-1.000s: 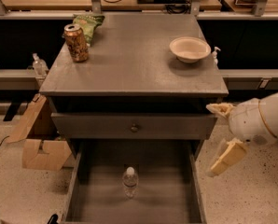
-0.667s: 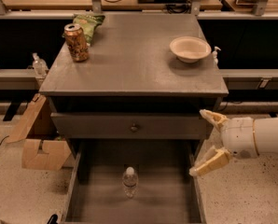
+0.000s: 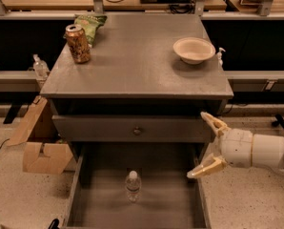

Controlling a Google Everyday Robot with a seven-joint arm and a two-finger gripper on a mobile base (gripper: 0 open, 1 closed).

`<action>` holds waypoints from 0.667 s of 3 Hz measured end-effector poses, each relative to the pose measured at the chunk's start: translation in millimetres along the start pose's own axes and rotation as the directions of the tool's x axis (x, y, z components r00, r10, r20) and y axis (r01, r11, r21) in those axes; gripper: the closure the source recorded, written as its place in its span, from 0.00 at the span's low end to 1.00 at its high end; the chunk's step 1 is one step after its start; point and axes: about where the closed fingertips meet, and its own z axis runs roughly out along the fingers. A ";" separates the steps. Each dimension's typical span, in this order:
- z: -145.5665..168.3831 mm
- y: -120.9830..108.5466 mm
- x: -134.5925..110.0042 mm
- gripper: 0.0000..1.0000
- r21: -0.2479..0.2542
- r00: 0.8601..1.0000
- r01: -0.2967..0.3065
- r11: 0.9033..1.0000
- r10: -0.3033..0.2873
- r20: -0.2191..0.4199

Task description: Pick water bottle from middle drawer and place on counter

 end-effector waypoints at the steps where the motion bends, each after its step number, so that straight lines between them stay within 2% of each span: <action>1: 2.3 -0.6 -1.3 0.00 -0.006 1.000 -0.002 1.000 0.002 -0.006; 2: 35.8 20.6 20.0 0.00 -0.069 0.999 -0.027 0.997 0.030 0.037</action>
Offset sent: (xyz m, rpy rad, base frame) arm -0.0037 0.0659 -0.1006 0.1171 0.1003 0.1533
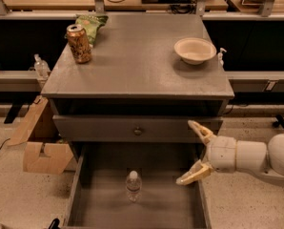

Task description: Pick water bottle from middle drawer and place on counter

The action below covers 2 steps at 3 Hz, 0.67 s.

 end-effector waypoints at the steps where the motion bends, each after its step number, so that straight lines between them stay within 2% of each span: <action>1: 48.6 24.0 20.0 0.00 -0.055 0.996 -0.003 0.998 0.008 0.084; 2: 101.7 47.7 39.1 0.00 -0.120 0.988 0.012 0.993 0.007 0.157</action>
Offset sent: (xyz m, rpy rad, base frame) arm -0.0004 0.1375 -0.1343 0.2033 -0.0028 0.2421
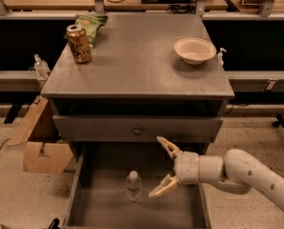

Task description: Pick water bottle from middle drawer and place on counter

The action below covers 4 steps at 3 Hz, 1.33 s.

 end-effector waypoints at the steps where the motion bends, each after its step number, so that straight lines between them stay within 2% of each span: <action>1: 43.7 13.6 28.2 0.00 -0.067 1.000 -0.003 0.998 0.004 0.020; 2: 83.1 26.4 61.5 0.00 -0.126 0.999 -0.018 0.992 0.022 0.026; 3: 106.4 34.5 90.5 0.00 -0.160 0.999 -0.046 0.986 0.048 0.004; 4: 116.5 43.3 120.3 0.19 -0.182 0.996 -0.094 0.979 0.091 -0.025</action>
Offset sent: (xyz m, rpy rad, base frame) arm 0.0078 0.0989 -0.1370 0.0168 0.0871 0.1756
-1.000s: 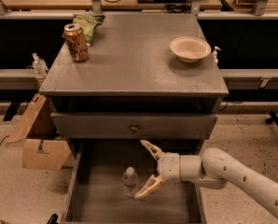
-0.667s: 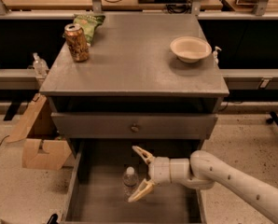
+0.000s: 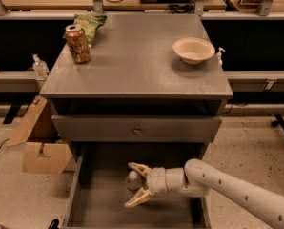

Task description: Pick water bottle from middle drawer and place on counter

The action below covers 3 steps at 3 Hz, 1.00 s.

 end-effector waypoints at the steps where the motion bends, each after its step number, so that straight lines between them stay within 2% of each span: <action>1: 3.9 2.0 24.7 0.43 -0.012 0.998 -0.057 0.998 0.057 0.009; 2: -2.7 2.8 2.5 0.65 -0.016 0.989 -0.094 0.995 0.095 0.114; 3: -34.8 14.6 -68.6 0.89 -0.019 0.969 -0.109 0.994 0.110 0.222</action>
Offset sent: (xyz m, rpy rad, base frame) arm -0.0038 -0.0080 0.0405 0.2861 0.1222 -0.0184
